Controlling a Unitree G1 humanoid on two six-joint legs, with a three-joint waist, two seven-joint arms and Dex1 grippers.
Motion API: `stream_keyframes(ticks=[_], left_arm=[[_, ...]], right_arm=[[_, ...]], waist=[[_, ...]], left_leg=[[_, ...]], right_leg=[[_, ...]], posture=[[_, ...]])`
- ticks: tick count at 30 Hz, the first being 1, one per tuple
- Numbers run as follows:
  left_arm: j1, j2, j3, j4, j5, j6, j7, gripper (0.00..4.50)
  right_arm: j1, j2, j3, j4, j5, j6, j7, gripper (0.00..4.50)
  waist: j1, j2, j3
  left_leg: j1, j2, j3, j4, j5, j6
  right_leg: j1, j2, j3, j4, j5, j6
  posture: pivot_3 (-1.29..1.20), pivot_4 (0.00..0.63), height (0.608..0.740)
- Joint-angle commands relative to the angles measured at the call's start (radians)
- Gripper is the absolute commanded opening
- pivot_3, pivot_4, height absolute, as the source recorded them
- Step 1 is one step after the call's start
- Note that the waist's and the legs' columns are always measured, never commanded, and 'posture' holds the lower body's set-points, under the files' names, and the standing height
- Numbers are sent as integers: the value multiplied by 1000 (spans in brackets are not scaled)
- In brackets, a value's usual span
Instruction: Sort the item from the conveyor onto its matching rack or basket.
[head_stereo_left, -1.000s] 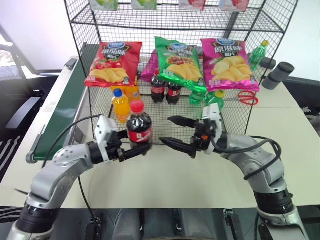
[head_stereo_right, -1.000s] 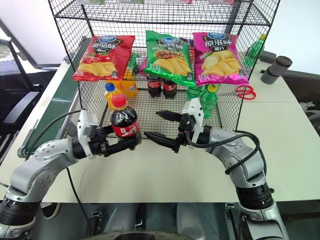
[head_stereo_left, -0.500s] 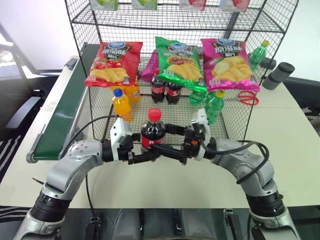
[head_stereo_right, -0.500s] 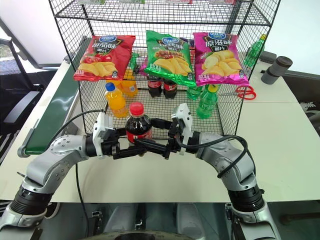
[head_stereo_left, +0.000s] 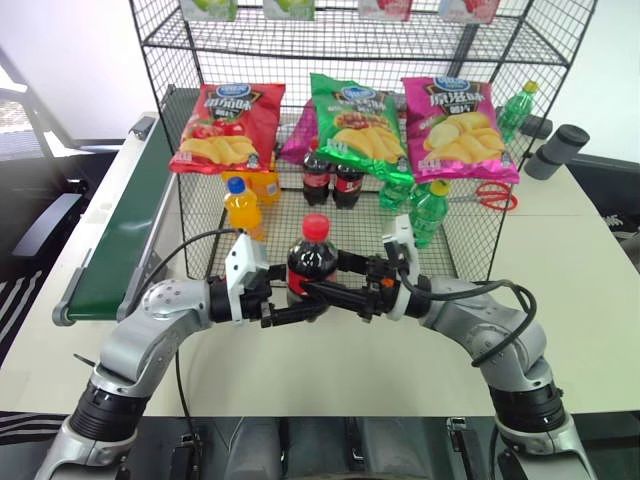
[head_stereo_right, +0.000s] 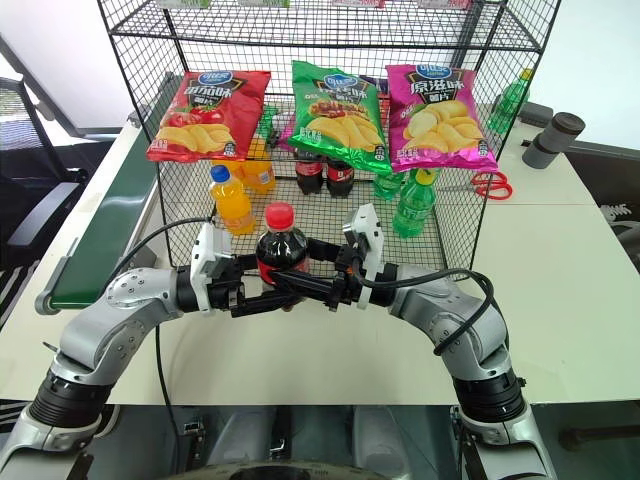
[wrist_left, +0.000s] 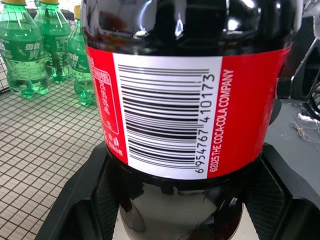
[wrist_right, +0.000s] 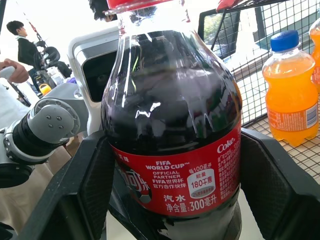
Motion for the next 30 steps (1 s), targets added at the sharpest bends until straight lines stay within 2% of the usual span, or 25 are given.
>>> stream_keyframes(ticks=[1,2,10,15,21,25,30], left_arm=[[-17,-8,6,-48,-18,5,7,4244],[-16,-7,7,-49,-5,-4,14,4436],[22,25,33,-43,36,-9,46,4436],[99,53,120,-4,74,-47,92,4436],[165,58,187,19,107,-119,113,4436],[174,39,204,24,104,-153,120,4436],[179,29,195,18,104,-161,120,4436]], right_arm=[[-14,25,-2,-27,24,-19,-2,3027],[-13,26,-2,-27,21,-21,-3,3027],[-18,45,-26,21,-65,-114,-40,3027],[-33,47,-57,108,-189,-244,-97,3027],[-47,95,-42,300,-380,-471,-166,3027],[-81,152,-3,492,-537,-685,-226,3027],[-178,235,-23,730,-606,-857,-295,3027]], waist=[[-1,0,0],[-1,0,0],[-1,0,0],[-1,0,0],[-1,0,0],[-3,0,0],[-8,0,0]], left_leg=[[0,0,0,0,0,0],[0,0,0,0,0,0],[0,0,0,0,0,0],[0,0,0,0,0,0],[0,0,0,0,0,0],[0,0,1,0,0,0],[1,0,2,0,0,0]], right_leg=[[0,0,0,0,0,0],[0,0,0,0,0,0],[0,1,0,0,0,0],[0,2,0,0,0,0],[-1,2,1,0,0,0],[-1,0,1,1,0,0],[-2,0,2,3,0,0]], posture=[[0,150,740],[0,150,740],[0,150,740],[0,150,740],[0,150,740],[0,150,740],[0,150,740]])
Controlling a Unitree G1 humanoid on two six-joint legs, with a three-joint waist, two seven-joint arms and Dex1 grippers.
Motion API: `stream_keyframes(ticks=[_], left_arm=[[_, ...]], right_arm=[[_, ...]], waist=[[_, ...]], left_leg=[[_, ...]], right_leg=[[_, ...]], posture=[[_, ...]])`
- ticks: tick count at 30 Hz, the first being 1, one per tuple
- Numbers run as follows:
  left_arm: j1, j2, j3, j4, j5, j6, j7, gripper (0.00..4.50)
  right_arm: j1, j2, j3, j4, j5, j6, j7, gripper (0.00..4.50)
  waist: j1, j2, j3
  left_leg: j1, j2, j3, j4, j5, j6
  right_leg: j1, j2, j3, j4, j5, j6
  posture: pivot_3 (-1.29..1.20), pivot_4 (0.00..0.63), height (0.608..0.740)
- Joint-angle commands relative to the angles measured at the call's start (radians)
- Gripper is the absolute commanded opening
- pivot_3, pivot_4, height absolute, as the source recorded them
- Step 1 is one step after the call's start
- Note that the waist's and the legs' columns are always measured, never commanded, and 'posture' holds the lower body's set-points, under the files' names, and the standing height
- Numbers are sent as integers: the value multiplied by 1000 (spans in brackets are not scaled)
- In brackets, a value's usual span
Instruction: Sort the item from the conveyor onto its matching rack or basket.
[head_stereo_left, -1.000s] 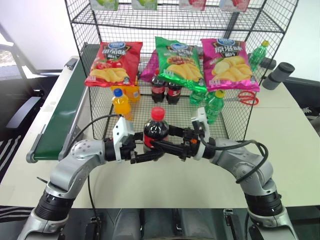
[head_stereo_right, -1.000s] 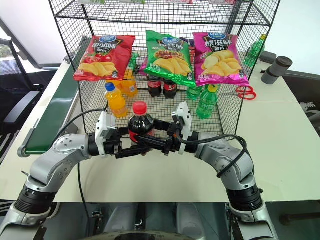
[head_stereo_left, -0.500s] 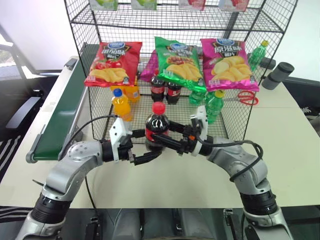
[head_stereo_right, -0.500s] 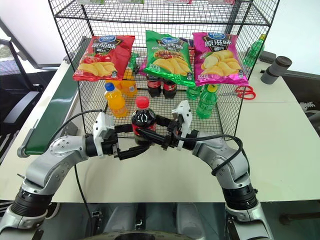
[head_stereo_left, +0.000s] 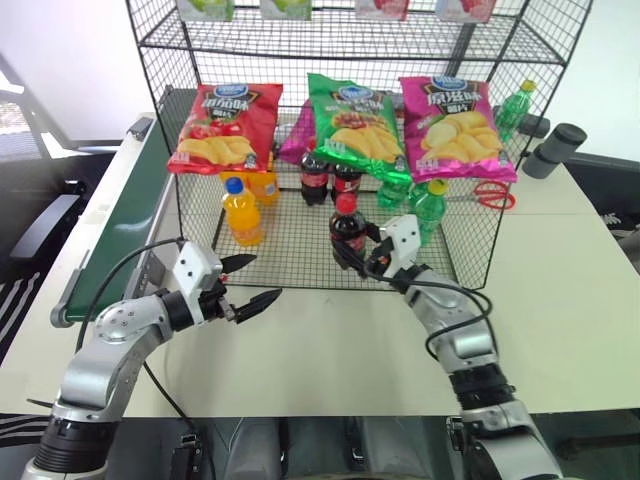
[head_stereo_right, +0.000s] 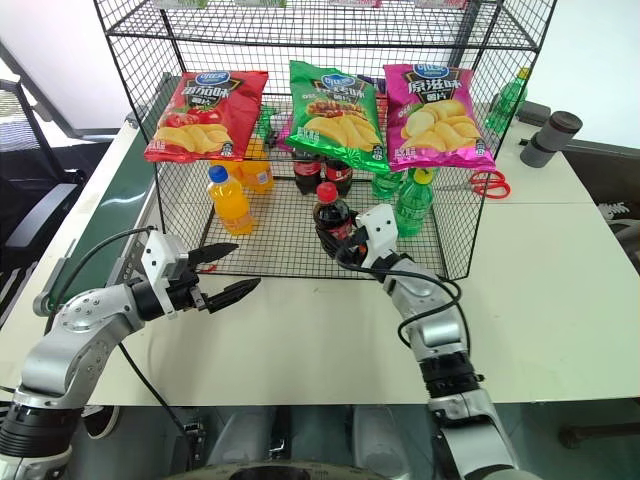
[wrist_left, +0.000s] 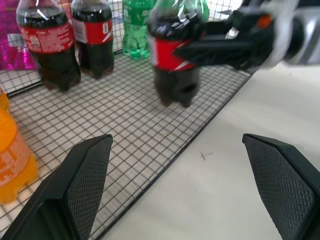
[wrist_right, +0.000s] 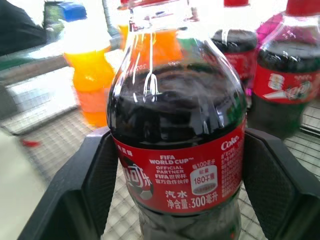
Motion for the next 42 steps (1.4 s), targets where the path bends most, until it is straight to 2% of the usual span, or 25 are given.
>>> stream_keyframes(ticks=[1,11,22,24,25,27,36,42], left_arm=[[1,-5,15,-23,-2,-23,2,4436],[0,-20,18,-26,8,-48,16,4436],[-8,-22,4,-19,16,-53,18,4436],[-12,-22,2,-17,16,-53,17,4436],[-13,-23,2,-16,17,-52,17,4500],[-14,-22,1,-15,17,-52,16,4500],[-12,-23,-1,-20,18,-46,17,4500],[-11,-12,3,-22,23,-1,45,4500]], right_arm=[[-95,48,-26,97,-28,-152,-37,3027],[-231,123,-55,404,-52,-311,-62,3027],[-264,128,-83,504,-56,-359,-58,3027],[-261,129,-85,503,-49,-356,-45,3027],[-260,128,-86,503,-52,-357,-50,3829],[-258,129,-88,500,-53,-357,-51,4449],[-181,93,-71,358,-52,-318,13,4449],[-45,-13,-66,99,-14,-182,107,4449]], waist=[[0,0,0],[0,0,0],[-18,0,0],[-22,0,0],[-24,0,0],[-26,1,0],[-24,1,0],[-21,1,0]], left_leg=[[0,0,0,0,0,0],[0,0,0,0,0,0],[0,0,0,0,0,0],[0,0,0,0,0,0],[0,0,0,0,0,0],[0,0,0,0,0,0],[1,0,0,0,0,-1],[1,-1,0,0,0,-1]], right_leg=[[0,0,0,0,0,0],[0,-1,0,0,0,0],[0,-3,0,1,0,0],[0,-3,0,1,0,0],[0,-3,0,1,0,0],[0,-3,0,2,0,0],[0,-3,0,3,0,0],[0,-4,0,2,0,0]], posture=[[0,150,740],[0,150,740],[0,150,740],[0,150,740],[0,150,740],[0,150,740],[0,150,740],[0,150,740]])
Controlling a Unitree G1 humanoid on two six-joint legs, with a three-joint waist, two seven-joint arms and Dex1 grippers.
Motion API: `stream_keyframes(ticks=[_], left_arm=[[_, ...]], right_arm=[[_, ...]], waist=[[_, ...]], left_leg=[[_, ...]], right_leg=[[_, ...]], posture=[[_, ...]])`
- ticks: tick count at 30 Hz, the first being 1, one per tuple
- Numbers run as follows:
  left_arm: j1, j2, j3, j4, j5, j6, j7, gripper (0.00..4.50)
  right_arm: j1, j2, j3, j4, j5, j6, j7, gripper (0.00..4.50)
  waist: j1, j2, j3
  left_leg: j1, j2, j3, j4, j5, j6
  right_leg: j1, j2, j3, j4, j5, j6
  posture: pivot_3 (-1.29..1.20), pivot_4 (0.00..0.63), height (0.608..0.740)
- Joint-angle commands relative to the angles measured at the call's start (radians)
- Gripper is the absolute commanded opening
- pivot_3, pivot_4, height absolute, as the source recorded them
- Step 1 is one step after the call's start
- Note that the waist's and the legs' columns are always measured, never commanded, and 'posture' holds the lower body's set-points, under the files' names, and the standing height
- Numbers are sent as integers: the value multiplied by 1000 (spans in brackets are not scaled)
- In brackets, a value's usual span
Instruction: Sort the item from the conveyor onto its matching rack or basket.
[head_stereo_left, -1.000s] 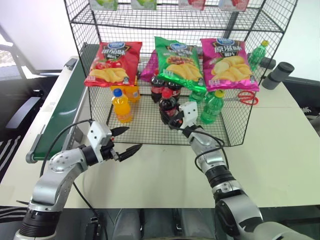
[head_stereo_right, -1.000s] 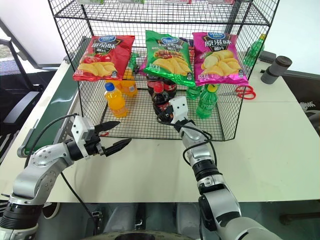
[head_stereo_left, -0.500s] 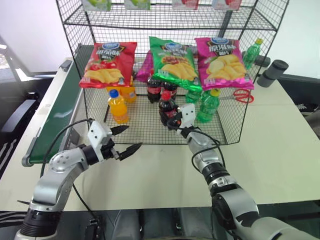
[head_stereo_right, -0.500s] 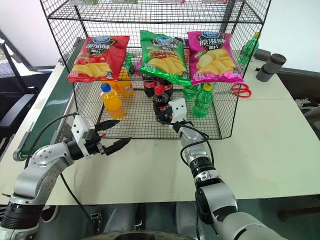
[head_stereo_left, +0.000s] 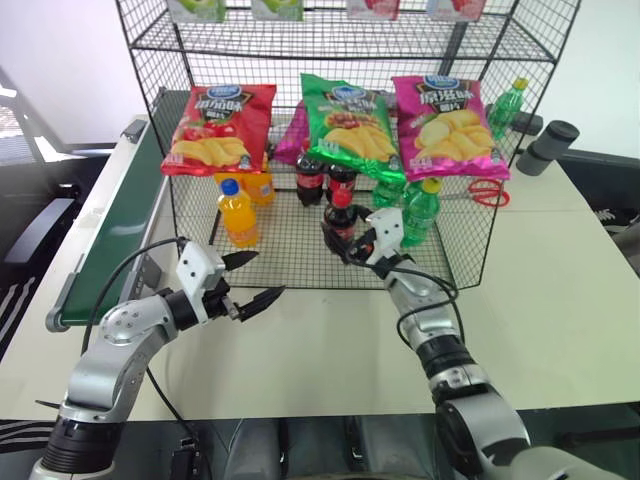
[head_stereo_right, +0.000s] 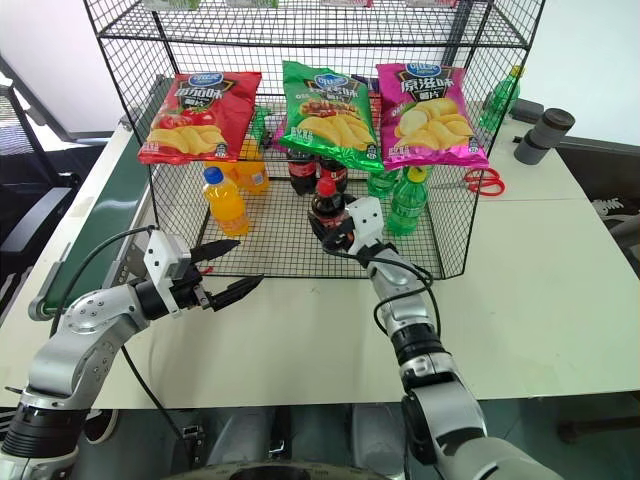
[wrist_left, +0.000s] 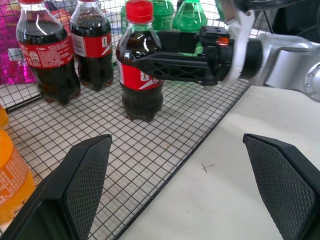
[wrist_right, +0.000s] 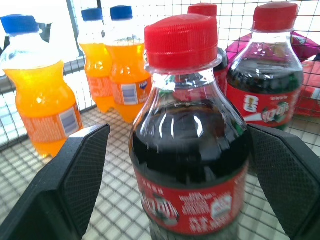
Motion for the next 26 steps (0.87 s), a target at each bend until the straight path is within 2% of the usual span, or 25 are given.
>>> stream_keyframes(ticks=[1,8,13,18,26], left_arm=[[-9,9,14,-21,-2,19,15,4500],[-8,20,34,-5,-1,18,13,4500],[14,61,92,10,-8,10,-8,4500],[60,114,160,31,-18,15,-44,4500],[89,141,194,39,-16,8,-65,4500]], right_arm=[[66,-68,-7,-200,45,102,64,4449],[217,-270,-85,-498,154,320,168,4449],[341,-468,-220,-662,275,439,274,4449],[445,-610,-349,-730,363,533,352,4449],[482,-646,-391,-721,368,552,357,4449]], waist=[[0,0,0],[1,0,0],[13,1,0],[16,1,0],[30,1,0]], left_leg=[[0,0,0,0,0,0],[0,0,0,0,0,0],[0,0,0,0,0,0],[1,0,0,0,0,1],[1,0,0,0,0,1]], right_leg=[[0,0,0,0,0,0],[0,0,0,0,0,0],[1,0,0,-2,0,0],[2,1,0,-3,0,0],[3,1,0,-3,0,-1]], posture=[[0,150,740],[0,150,740],[0,150,740],[0,150,740],[0,150,740]])
